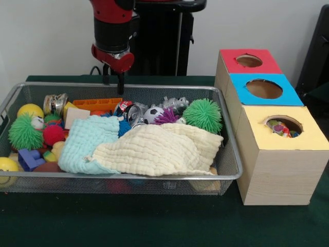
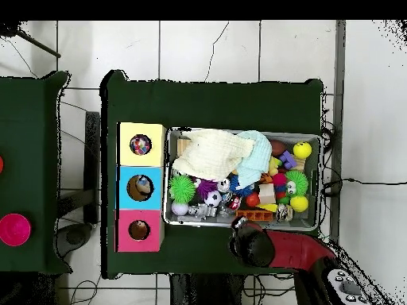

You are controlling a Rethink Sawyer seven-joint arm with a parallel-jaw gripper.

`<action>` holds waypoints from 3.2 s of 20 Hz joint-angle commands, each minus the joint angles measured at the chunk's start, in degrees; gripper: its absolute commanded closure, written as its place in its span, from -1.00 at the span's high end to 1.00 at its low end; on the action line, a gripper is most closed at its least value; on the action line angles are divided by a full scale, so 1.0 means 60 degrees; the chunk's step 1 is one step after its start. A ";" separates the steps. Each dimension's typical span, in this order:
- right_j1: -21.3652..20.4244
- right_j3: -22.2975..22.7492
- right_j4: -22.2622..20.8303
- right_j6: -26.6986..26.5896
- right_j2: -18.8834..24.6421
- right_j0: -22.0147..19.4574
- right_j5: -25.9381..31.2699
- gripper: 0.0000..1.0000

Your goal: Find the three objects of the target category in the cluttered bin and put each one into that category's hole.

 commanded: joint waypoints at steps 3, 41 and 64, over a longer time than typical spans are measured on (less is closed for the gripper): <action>0.0240 -0.1546 -0.0453 -0.1580 0.1654 -0.0600 0.0926 1.00; -0.0310 -0.3450 0.0162 -0.2840 0.3846 -0.1526 0.5172 1.00; 0.1436 -0.3687 -0.1471 -0.0866 0.2902 -0.1042 0.2750 1.00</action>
